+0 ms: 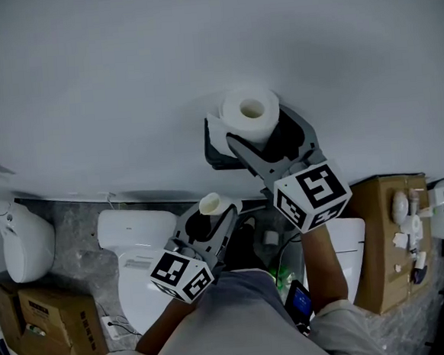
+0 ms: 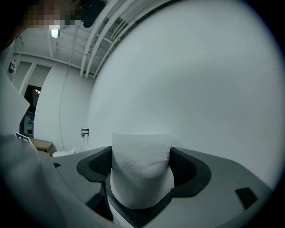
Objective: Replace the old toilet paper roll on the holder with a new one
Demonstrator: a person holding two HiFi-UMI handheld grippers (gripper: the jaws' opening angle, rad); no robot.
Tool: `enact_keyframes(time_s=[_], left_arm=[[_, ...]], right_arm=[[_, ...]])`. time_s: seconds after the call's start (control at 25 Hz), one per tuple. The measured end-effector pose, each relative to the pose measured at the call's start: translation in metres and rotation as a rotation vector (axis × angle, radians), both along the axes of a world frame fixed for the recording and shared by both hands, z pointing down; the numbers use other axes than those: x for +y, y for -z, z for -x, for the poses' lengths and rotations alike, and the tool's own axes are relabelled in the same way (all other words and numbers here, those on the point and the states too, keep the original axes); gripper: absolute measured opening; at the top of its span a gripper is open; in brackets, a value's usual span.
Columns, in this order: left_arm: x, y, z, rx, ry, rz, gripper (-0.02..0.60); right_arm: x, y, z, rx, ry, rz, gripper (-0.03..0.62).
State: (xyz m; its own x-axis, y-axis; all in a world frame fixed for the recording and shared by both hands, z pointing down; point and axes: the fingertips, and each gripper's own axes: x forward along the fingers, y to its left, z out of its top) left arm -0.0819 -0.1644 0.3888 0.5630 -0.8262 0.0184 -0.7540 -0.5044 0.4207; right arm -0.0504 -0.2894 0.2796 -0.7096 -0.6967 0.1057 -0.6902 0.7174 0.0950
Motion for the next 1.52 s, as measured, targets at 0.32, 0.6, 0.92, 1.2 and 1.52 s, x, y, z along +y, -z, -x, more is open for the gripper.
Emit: enact_keyframes(time_s=[0.32,0.6,0.92,1.2,1.52], left_arm=[[0.002,0.004,0.005,0.023,0.009,-0.011,0.161],[0.005,0.008,0.004,0.026,0.018,-0.016,0.161],[0.006,0.01,-0.004,0.029,0.001,-0.02,0.161],[0.009,0.011,-0.024,0.029,-0.063,-0.033,0.161],[0.008,0.013,-0.047,0.034,-0.118,-0.026,0.161]], right_arm=[[0.002,0.002,0.0,-0.024,-0.024,0.031,0.385],[0.01,0.008,-0.009,-0.105,0.002,0.081,0.385],[0.021,0.014,-0.03,-0.178,-0.012,0.1,0.385],[0.029,0.019,-0.063,-0.233,-0.054,0.118,0.385],[0.034,0.022,-0.101,-0.309,-0.118,0.142,0.385]])
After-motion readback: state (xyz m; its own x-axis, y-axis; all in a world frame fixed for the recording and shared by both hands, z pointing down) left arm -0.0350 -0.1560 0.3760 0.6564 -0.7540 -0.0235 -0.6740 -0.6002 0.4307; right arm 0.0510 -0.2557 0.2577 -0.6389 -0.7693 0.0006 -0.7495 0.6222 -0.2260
